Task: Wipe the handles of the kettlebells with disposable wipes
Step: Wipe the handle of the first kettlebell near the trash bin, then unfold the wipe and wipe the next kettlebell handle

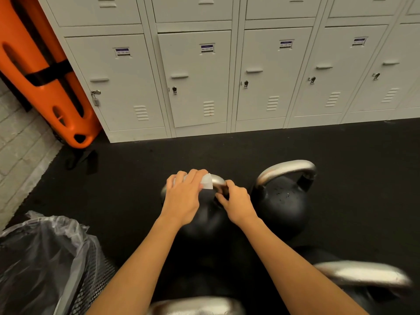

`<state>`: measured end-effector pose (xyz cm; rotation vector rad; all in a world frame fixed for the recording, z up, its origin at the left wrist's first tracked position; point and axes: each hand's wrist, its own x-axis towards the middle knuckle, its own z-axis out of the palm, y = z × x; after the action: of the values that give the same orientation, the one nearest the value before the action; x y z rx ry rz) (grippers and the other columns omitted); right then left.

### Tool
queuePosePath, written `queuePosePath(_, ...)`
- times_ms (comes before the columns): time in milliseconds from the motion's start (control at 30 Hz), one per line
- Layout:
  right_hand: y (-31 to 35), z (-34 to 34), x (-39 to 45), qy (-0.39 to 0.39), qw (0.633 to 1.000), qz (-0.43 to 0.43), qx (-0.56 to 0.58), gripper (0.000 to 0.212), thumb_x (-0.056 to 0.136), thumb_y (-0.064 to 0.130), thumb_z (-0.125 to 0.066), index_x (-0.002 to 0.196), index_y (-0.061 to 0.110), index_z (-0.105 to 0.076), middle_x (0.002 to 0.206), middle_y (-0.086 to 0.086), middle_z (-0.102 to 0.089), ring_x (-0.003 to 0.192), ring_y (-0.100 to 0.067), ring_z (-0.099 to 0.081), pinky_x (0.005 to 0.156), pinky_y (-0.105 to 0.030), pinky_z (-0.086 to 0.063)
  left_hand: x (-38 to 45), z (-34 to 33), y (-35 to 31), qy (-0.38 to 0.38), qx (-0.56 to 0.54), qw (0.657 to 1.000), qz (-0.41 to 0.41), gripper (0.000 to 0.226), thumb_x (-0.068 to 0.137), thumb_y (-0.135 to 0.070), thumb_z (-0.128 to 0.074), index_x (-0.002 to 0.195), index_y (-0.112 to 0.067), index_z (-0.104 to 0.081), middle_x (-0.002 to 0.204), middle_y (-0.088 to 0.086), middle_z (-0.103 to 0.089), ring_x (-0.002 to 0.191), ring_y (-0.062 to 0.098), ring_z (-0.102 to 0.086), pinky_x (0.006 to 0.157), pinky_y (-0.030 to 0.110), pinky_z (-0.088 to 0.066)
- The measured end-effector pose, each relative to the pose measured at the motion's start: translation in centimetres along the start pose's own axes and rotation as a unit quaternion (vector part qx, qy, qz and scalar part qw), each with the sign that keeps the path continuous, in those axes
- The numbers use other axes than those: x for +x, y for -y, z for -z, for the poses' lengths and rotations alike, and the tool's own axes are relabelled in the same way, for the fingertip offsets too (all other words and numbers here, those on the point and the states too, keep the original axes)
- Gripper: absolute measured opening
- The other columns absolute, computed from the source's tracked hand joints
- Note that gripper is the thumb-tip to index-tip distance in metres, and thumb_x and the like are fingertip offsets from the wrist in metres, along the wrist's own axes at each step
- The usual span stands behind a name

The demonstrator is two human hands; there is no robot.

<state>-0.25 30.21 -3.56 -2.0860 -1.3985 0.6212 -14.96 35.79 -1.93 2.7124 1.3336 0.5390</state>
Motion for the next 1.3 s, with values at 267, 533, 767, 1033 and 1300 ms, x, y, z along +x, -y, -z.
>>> queuePosePath(267,0.9,0.5,-0.4,0.033,0.997,-0.061,0.019,0.057,0.093,0.027,-0.062,0.141,0.011,-0.037,0.134,-0.010,-0.055,0.122,-0.027,-0.055,0.098,-0.036,-0.045,-0.5,0.3,1.3,-0.034,-0.147,0.988,0.031,0.033,0.101,-0.019,-0.041,0.130,-0.028,-0.054,0.122,-0.010,-0.057,0.113,0.014,-0.048,0.103,0.037,-0.030)
queuePosePath(533,3.3,2.5,-4.2,-0.080,0.983,0.046,0.160,0.033,0.088,0.014,-0.067,0.119,0.024,-0.058,0.120,0.007,-0.057,0.104,-0.004,-0.058,0.074,-0.008,-0.041,1.2,3.3,-2.1,-0.135,-0.355,0.903,0.202,0.030,0.099,-0.014,-0.049,0.127,-0.011,-0.060,0.121,0.004,-0.063,0.110,0.011,-0.052,0.094,0.027,-0.040)
queuePosePath(767,3.4,7.9,-4.8,-0.107,0.953,0.109,0.263,0.042,0.088,0.017,-0.068,0.128,0.023,-0.057,0.123,0.008,-0.064,0.110,-0.005,-0.062,0.090,-0.022,-0.054,4.7,5.5,-9.7,-0.123,-0.524,0.817,0.206,0.023,0.101,-0.018,-0.046,0.093,-0.011,-0.067,0.090,0.005,-0.068,0.085,0.015,-0.064,0.077,0.034,-0.055)
queuePosePath(1033,0.8,11.8,-3.9,-0.196,0.950,0.095,0.222,0.046,0.085,0.025,-0.071,0.128,0.020,-0.055,0.104,0.003,-0.066,0.088,-0.008,-0.064,0.075,-0.024,-0.058,6.7,4.7,-15.6,-0.042,-0.649,0.718,0.249,0.022,0.100,-0.028,-0.048,0.091,-0.025,-0.068,0.109,0.006,-0.069,0.105,0.027,-0.066,0.091,0.053,-0.053)
queuePosePath(1300,-2.0,14.1,-3.2,-0.271,0.944,0.059,0.179,0.012,0.085,0.027,-0.072,0.092,0.021,-0.065,0.086,0.009,-0.065,0.078,-0.003,-0.061,0.065,-0.008,-0.045,7.3,3.1,-19.1,0.036,-0.665,0.705,0.243,0.022,0.101,-0.033,-0.045,0.105,-0.025,-0.065,0.123,0.005,-0.063,0.115,0.024,-0.059,0.102,0.049,-0.048)
